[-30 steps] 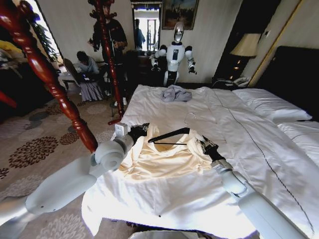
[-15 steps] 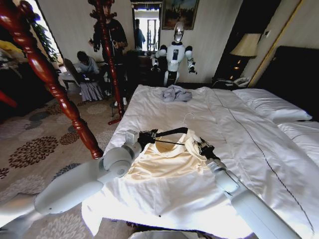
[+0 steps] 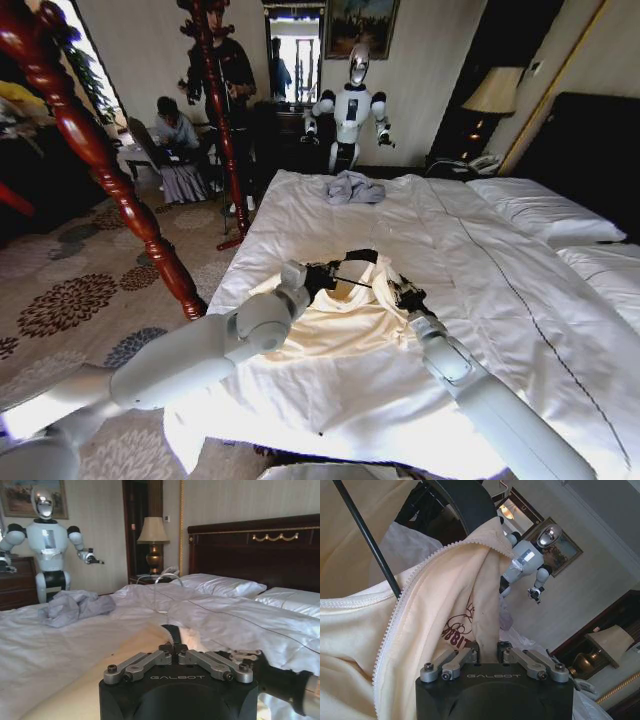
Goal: Pick up the clothes from the bed and hang them on the clothes hanger.
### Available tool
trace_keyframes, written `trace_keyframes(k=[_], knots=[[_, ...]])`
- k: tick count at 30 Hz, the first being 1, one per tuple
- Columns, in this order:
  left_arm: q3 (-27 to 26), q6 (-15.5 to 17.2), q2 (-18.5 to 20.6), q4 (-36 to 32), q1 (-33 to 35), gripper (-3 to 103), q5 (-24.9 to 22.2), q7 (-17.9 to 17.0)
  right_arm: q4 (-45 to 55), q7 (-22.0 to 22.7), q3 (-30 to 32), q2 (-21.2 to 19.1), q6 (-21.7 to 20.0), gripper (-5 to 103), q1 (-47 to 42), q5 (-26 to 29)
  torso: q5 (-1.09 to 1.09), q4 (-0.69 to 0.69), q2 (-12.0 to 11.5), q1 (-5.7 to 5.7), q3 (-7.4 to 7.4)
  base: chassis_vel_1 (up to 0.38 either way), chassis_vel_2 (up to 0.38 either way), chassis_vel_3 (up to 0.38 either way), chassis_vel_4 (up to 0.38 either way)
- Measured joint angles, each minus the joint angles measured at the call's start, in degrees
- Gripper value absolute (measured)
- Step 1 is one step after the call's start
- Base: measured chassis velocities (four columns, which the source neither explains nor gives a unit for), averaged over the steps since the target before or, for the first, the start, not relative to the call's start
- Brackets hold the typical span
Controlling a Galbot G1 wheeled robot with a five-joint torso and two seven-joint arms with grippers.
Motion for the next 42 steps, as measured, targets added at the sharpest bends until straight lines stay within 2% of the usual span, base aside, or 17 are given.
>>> trace_keyframes(k=[2, 10, 24, 30, 34, 42], knots=[[3.19, 0.00, -1.40, -1.19, -1.58, 0, -0.61, -0.06, 0.02, 0.28, 1.29, -0.40, -0.33, 17, -0.22, -0.06, 0.00, 0.03, 0.00, 0.00, 0.00, 0.000, 0.000, 0.000, 0.000], [5.63, -0.29, -1.87, -2.81, -1.88, 0, -1.06, 1.08, 0.07, 1.48, 4.38, -1.59, -0.95, 17, 0.12, 0.87, -0.01, 0.02, 0.00, 0.00, 0.00, 0.000, 0.000, 0.000, 0.000], [6.73, -0.38, 0.86, -5.10, 2.34, 0, 3.09, 3.83, 1.49, 2.57, 5.09, -1.11, -1.62, 17, 0.01, -1.53, -0.01, 0.03, 0.00, -0.01, 0.00, 0.000, 0.000, 0.000, 0.000], [6.88, -0.70, -1.47, -2.55, 1.63, 0, 4.83, 4.17, 2.95, 2.04, 4.23, 0.75, -1.67, 17, -0.77, -4.68, -0.01, 0.03, 0.00, 0.00, 0.00, 0.000, 0.000, 0.000, 0.000], [8.70, -0.99, -4.77, -1.58, -0.48, 0, 4.63, 4.24, 3.22, 1.76, 3.71, 2.09, -1.27, 17, -1.61, -6.28, -0.01, 0.01, 0.00, -0.01, 0.00, 0.000, 0.000, 0.000, 0.000], [11.05, -1.29, -6.96, -1.34, -3.36, 0, 3.15, 4.35, 3.29, 1.61, 3.40, 2.42, -0.88, 17, -1.31, -6.44, 0.00, 0.02, 0.00, -0.01, 0.00, 0.000, 0.000, 0.000, 0.000]])
